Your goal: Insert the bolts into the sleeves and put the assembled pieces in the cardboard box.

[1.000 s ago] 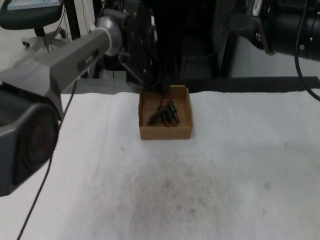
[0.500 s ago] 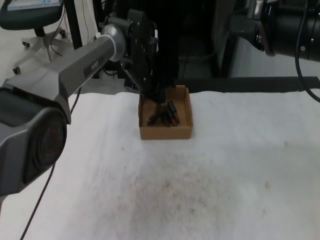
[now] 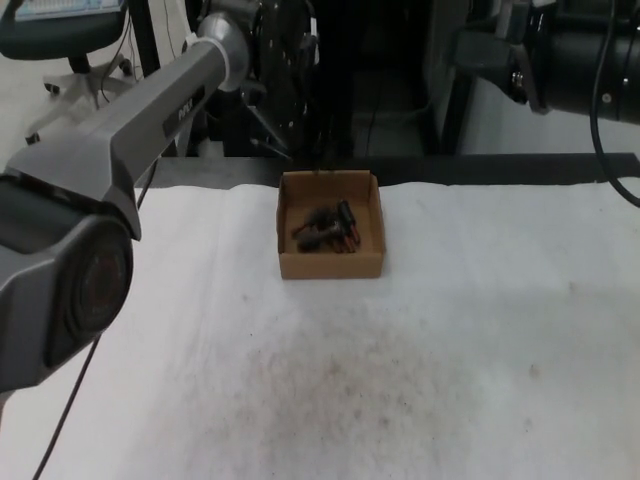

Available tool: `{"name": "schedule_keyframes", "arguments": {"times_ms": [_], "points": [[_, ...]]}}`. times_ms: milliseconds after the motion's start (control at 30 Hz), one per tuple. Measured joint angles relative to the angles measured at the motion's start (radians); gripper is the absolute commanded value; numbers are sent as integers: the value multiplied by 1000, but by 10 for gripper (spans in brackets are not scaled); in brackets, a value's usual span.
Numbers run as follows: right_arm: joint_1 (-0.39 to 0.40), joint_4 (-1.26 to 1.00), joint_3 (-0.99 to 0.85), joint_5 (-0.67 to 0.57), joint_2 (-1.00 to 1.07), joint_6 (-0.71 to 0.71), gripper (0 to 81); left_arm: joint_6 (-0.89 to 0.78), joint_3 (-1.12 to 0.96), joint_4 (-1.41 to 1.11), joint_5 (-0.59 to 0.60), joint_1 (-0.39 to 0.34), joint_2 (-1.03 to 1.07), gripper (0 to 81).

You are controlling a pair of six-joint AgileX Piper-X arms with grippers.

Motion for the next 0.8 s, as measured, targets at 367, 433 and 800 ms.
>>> {"name": "schedule_keyframes", "arguments": {"times_ms": [367, 433, 800], "points": [[-32, 281, 0, 267, -78, -188, 8, 190, 2, 207, -232, 8, -123, 3], [-58, 358, 0, 317, -111, -237, 8, 200, 2, 201, -247, 8, -175, 3], [-331, 467, 217, 354, -439, -307, 8, 246, 223, 170, -253, 8, -471, 3]]}}
